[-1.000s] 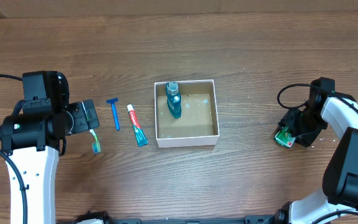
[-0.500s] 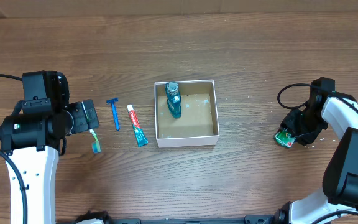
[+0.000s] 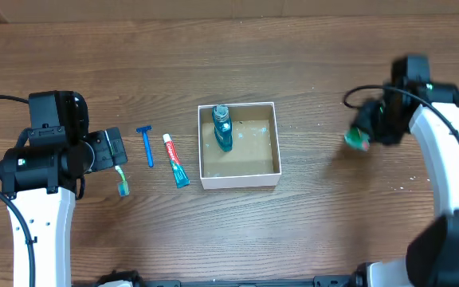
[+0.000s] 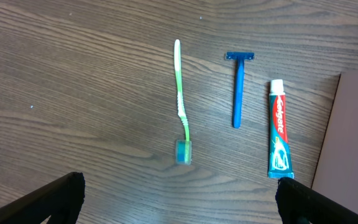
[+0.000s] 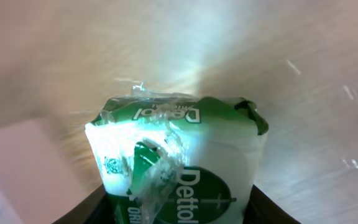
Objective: Pack container
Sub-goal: 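Place the soap bar in the box beside the bottle, withdraw right gripper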
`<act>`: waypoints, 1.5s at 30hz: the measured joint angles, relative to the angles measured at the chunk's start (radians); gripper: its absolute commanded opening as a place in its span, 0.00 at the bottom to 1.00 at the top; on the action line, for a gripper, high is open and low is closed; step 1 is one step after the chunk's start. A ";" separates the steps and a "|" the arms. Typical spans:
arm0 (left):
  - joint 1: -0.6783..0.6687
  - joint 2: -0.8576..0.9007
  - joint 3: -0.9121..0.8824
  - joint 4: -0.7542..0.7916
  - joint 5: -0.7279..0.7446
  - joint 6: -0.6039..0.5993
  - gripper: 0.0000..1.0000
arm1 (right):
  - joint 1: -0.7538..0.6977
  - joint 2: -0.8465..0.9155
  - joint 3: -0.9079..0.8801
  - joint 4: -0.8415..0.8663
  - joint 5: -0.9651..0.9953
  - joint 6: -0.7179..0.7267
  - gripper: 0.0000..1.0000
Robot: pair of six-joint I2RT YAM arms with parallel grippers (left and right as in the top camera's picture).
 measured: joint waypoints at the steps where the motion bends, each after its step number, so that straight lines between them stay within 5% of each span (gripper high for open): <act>1: 0.000 0.000 0.000 0.000 0.000 0.000 1.00 | 0.051 -0.024 0.044 -0.002 -0.002 -0.005 0.11; 10: 0.000 0.000 0.000 0.000 0.000 0.000 1.00 | 0.443 -0.032 0.146 0.036 0.074 -0.006 0.14; 31: 0.000 0.000 0.000 0.000 0.000 0.000 1.00 | 0.581 0.288 0.138 0.120 0.110 0.020 0.17; 34: 0.000 0.000 0.000 0.000 0.000 0.000 1.00 | 0.581 0.321 0.138 0.134 0.110 0.019 0.22; 39: 0.000 0.000 0.000 0.000 0.000 0.000 1.00 | 0.581 0.357 0.136 0.163 0.113 0.019 0.60; 45: 0.000 0.000 0.000 0.000 0.000 0.000 1.00 | 0.582 0.357 0.136 0.182 0.109 0.022 0.82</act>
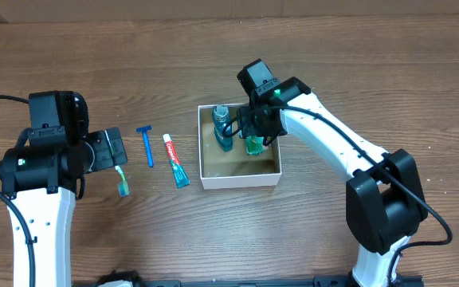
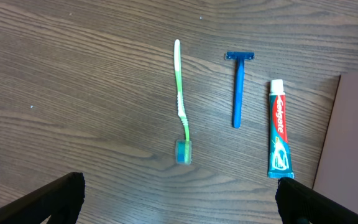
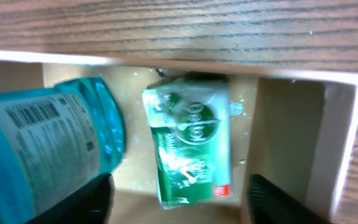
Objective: Pack container
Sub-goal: 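Place the soap bar in the box beside the bottle, withdraw right gripper, then reach the left gripper to the Colgate toothpaste tube and grasp it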
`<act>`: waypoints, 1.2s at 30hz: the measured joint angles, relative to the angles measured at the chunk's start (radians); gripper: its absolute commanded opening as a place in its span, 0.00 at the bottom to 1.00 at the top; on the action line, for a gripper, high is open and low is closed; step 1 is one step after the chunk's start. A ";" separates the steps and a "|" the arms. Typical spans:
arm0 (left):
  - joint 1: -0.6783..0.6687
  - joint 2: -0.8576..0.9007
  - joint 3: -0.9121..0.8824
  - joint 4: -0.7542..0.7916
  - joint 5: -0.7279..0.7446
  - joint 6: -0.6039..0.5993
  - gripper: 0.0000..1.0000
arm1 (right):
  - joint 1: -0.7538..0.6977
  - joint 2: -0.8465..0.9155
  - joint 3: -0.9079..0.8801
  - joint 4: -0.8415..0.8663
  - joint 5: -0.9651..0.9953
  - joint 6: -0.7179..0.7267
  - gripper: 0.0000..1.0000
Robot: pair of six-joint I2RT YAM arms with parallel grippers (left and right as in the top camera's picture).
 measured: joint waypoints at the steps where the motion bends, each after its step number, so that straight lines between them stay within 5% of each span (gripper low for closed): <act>1: 0.000 0.000 0.000 0.000 0.000 0.000 1.00 | 0.003 0.000 0.000 0.001 -0.002 0.000 0.81; 14: 0.000 0.000 0.000 0.000 0.000 0.000 1.00 | 0.004 -0.055 0.000 -0.032 0.023 0.001 0.75; 17: 0.000 0.000 0.000 0.000 0.000 0.000 1.00 | 0.003 -0.173 0.005 -0.041 0.060 0.002 0.81; 19: 0.000 0.000 0.000 0.000 0.000 0.000 1.00 | -0.004 -0.268 0.017 -0.047 0.104 0.027 0.95; 24: 0.000 0.000 0.000 0.018 0.003 0.000 1.00 | -0.215 -0.451 0.046 -0.114 0.156 0.120 1.00; 30: -0.014 0.000 0.000 0.029 0.095 0.001 1.00 | -0.470 -0.444 0.045 -0.295 0.096 0.124 1.00; 36: -0.221 0.040 0.001 0.050 0.074 -0.087 1.00 | -0.581 -0.467 0.031 -0.404 0.045 0.051 1.00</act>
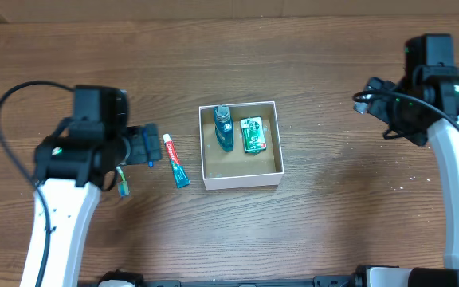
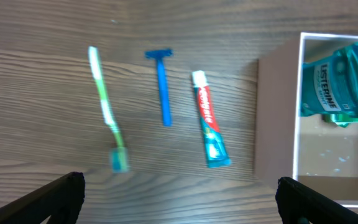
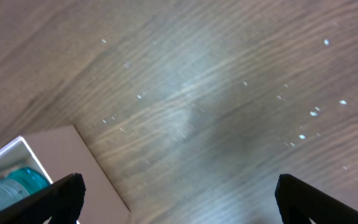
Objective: Pack container
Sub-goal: 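Reach the left gripper to the Colgate toothpaste tube and grasp it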
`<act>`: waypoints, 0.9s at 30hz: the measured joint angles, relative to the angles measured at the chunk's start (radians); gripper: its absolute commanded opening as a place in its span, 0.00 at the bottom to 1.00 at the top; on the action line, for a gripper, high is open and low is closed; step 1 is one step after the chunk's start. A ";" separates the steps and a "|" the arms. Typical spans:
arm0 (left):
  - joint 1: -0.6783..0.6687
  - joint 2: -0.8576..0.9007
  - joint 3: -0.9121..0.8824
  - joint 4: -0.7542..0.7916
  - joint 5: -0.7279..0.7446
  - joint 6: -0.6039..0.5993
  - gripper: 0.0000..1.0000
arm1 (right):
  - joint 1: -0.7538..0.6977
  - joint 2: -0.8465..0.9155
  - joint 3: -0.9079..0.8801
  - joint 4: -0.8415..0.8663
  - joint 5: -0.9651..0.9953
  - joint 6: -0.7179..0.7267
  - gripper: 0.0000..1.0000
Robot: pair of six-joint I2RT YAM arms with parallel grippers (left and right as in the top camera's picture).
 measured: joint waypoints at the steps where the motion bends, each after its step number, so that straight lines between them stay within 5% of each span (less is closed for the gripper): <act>1: -0.019 0.026 0.001 0.004 0.000 -0.018 1.00 | -0.014 -0.006 -0.003 -0.011 -0.006 -0.010 1.00; 22: -0.050 0.653 0.005 0.248 0.069 -0.102 1.00 | -0.033 -0.023 -0.019 -0.004 -0.050 -0.058 1.00; 27: -0.066 0.680 0.005 0.273 0.073 -0.103 0.81 | -0.033 -0.023 -0.019 -0.004 -0.050 -0.059 1.00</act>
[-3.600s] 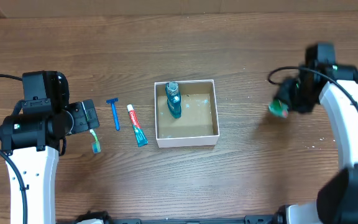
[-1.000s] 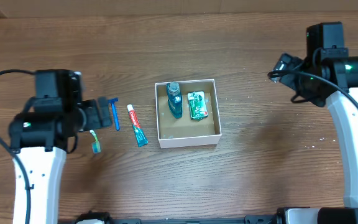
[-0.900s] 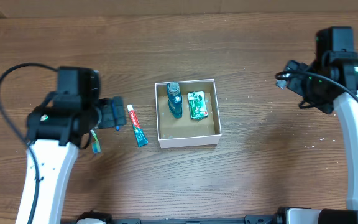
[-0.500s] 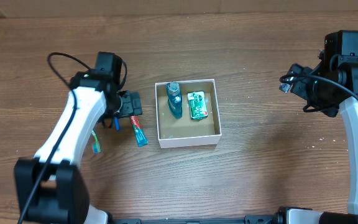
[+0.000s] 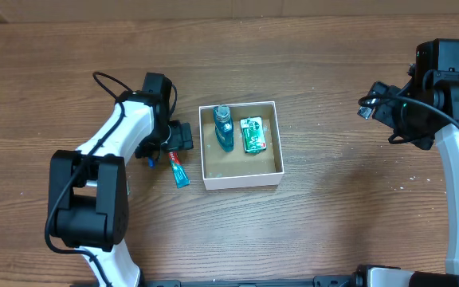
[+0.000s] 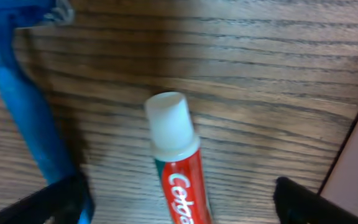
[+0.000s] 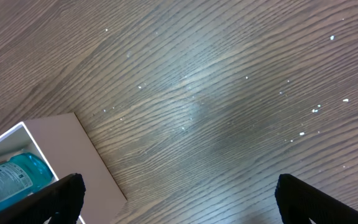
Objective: Pack container
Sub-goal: 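Reach the left gripper to the Colgate toothpaste tube and grasp it, then carry the toothpaste into the box and release it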
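Observation:
A white box (image 5: 239, 180) in mid-table holds a blue mouthwash bottle (image 5: 222, 127) and a green soap packet (image 5: 252, 134). Left of the box lies a red toothpaste tube (image 5: 177, 170), white cap (image 6: 168, 121) up in the left wrist view. My left gripper (image 5: 170, 142) is low over the tube's cap end, open, one finger on each side of the tube (image 6: 182, 186). A blue razor (image 6: 23, 112) lies just left of it, mostly hidden under the arm from overhead. My right gripper (image 5: 390, 115) hangs open and empty over bare wood at the far right.
The box's corner (image 7: 42, 155) and the mouthwash bottle (image 7: 8, 177) show at the lower left of the right wrist view. The toothbrush is out of view. Bare wood lies in front of the box and to its right.
My left gripper has moved right and down from the toothbrush and razor area to straddle the toothpaste tube's cap end. The right arm has barely shifted.
My right gripper held the soap packet at the far right while the left hung open over the toothbrush. The soap was then in the box beside the mouthwash. The right gripper was then back at the right, empty; the left gripper is now low at the toothpaste.

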`<act>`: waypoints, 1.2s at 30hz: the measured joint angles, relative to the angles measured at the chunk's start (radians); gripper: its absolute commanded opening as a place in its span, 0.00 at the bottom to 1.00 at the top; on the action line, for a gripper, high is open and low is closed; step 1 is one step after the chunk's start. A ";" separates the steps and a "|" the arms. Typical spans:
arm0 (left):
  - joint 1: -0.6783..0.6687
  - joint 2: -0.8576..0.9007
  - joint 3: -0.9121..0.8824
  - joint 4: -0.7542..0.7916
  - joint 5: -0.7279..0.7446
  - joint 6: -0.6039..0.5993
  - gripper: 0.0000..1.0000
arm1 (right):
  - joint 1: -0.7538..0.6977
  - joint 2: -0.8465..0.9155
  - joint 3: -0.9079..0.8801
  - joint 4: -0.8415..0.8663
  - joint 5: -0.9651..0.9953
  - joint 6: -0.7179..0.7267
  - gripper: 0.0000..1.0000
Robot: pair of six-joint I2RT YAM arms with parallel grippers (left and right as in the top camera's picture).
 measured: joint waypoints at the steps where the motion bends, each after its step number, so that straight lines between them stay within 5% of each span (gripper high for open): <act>1: -0.003 0.005 0.000 0.001 0.002 0.007 0.75 | 0.000 0.000 0.000 0.000 0.000 -0.001 1.00; 7: -0.008 0.016 0.000 0.000 0.004 0.008 0.48 | 0.000 0.000 0.000 0.000 0.000 -0.003 1.00; 13: -0.008 0.018 0.000 0.001 0.004 0.007 0.42 | 0.000 0.000 0.000 0.000 0.000 -0.003 1.00; 25: -0.008 0.018 0.000 -0.006 0.008 0.007 0.04 | 0.000 0.000 0.000 0.000 0.000 -0.003 1.00; 36: -0.008 0.018 0.090 -0.201 -0.006 0.008 0.04 | 0.000 0.000 0.000 -0.001 0.000 -0.005 1.00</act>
